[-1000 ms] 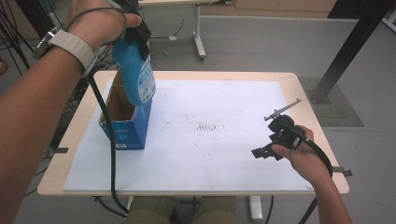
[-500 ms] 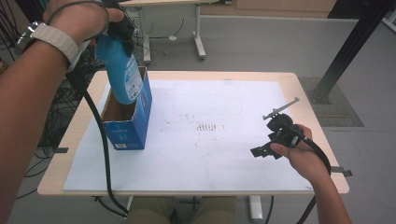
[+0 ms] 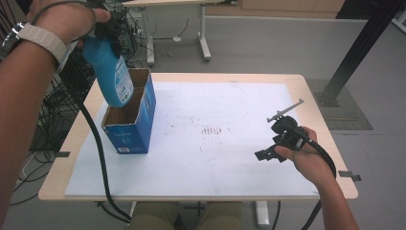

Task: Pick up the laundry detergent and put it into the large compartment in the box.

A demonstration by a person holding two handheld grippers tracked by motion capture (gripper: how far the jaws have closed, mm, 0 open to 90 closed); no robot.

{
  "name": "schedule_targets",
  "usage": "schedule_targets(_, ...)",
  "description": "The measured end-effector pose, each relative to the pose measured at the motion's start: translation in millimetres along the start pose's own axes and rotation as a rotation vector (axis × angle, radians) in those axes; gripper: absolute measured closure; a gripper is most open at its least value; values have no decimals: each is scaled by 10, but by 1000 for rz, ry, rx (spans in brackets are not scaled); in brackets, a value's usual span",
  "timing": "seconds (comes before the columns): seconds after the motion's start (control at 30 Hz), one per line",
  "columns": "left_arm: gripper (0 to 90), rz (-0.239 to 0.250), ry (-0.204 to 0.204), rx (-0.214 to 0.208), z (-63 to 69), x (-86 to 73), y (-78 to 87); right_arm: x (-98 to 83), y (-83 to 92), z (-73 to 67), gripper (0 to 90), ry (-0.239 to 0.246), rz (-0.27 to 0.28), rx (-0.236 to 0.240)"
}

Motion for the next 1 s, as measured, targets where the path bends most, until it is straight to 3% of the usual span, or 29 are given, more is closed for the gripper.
schedule_targets(1.0, 373, -38, 47, -7, -191, 43, -263, -6, -62, 25, 88, -5, -2, 12)
Point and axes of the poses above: each handheld gripper's, and its own axes: y roughly backward along the jaws, x roughly out of its top, z roughly to its right, the point moved 10 cm from there along -y, roughly forward along the jaws, and after that the axes turned 3 degrees about -y, right-handed, at the moved point
